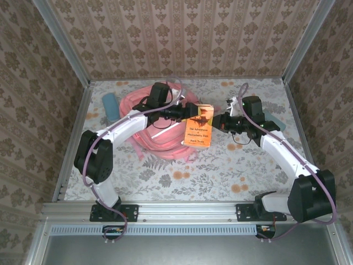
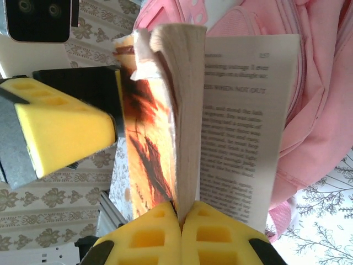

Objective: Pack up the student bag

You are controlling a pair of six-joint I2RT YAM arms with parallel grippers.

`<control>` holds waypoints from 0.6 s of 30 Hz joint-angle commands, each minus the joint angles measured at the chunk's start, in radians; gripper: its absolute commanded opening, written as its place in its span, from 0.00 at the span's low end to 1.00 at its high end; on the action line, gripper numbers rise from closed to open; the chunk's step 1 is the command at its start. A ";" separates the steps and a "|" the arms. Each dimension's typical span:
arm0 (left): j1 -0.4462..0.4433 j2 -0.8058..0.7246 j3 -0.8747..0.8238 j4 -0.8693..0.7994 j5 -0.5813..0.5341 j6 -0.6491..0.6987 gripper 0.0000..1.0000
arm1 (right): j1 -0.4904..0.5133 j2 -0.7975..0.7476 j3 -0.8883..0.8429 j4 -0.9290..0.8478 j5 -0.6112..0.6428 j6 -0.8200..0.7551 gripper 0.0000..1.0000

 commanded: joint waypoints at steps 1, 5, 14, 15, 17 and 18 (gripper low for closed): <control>0.000 -0.014 -0.010 0.056 0.057 -0.008 0.50 | -0.007 0.017 0.057 -0.029 0.023 -0.027 0.06; 0.007 -0.028 -0.016 0.055 0.024 -0.007 0.26 | -0.014 0.014 0.061 -0.061 0.075 -0.022 0.31; 0.085 -0.132 -0.120 0.207 -0.125 -0.145 0.18 | -0.018 -0.116 -0.098 0.123 0.156 0.177 0.87; 0.094 -0.146 -0.133 0.235 -0.147 -0.163 0.18 | -0.017 -0.131 -0.123 0.159 0.171 0.222 0.89; 0.110 -0.175 -0.156 0.277 -0.209 -0.195 0.18 | -0.012 -0.160 -0.180 0.251 0.190 0.313 0.94; 0.116 -0.190 -0.165 0.300 -0.236 -0.211 0.18 | -0.008 -0.168 -0.202 0.298 0.196 0.363 0.95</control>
